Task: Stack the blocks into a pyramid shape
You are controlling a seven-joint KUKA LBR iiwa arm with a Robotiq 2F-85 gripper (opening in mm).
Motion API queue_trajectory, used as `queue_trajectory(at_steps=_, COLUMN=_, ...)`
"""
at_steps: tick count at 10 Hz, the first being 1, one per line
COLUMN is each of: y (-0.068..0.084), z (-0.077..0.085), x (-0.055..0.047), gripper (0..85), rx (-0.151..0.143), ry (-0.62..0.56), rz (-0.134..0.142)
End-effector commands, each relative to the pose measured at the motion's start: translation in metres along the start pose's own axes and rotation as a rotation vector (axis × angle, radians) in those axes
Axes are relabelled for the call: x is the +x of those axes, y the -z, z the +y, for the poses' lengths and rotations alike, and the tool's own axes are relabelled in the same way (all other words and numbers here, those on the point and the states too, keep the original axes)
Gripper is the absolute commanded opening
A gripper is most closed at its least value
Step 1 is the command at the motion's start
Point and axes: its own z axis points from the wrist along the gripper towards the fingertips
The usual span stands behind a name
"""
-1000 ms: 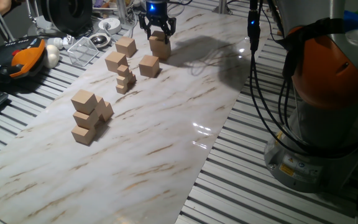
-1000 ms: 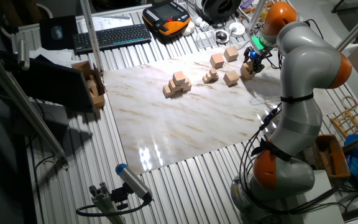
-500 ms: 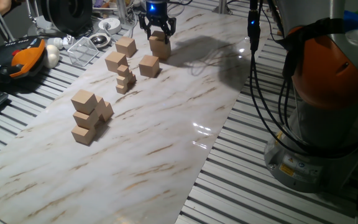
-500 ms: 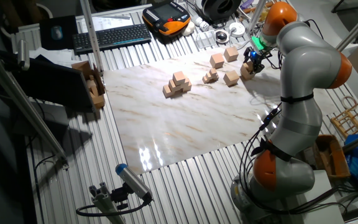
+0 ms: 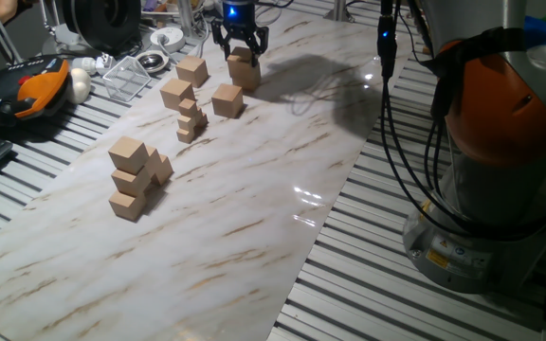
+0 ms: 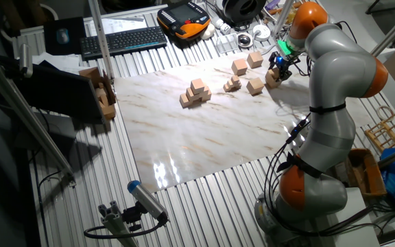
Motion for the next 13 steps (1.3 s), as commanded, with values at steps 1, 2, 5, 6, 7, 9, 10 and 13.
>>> queue_trajectory(at_steps=1, y=-0.0002, z=-0.0001, x=0.0001, gripper=68.0, rx=0.001, ry=0.0, rz=0.0)
queue_trajectory(at_steps=2, y=-0.0002, z=-0.0001, x=0.0001, gripper=68.0, rx=0.001, ry=0.001, rz=0.0)
queue_trajectory(at_steps=5, y=-0.0003, z=-0.0001, x=0.0003, gripper=68.0, rx=-0.002, ry=0.003, rz=0.0)
queue_trajectory(at_steps=6, y=-0.0004, z=0.0001, x=0.0003, gripper=68.0, rx=-0.006, ry=0.003, rz=-0.001)
queue_trajectory(at_steps=7, y=-0.0004, z=0.0002, x=0.0004, gripper=68.0, rx=-0.007, ry=0.003, rz=0.001)
queue_trajectory(at_steps=9, y=-0.0003, z=0.0007, x=0.0005, gripper=68.0, rx=-0.007, ry=0.003, rz=0.002)
queue_trajectory(at_steps=10, y=-0.0003, z=0.0008, x=0.0005, gripper=68.0, rx=-0.007, ry=0.003, rz=0.002)
queue_trajectory(at_steps=13, y=-0.0001, z=0.0015, x=0.0007, gripper=68.0, rx=-0.009, ry=0.003, rz=0.007)
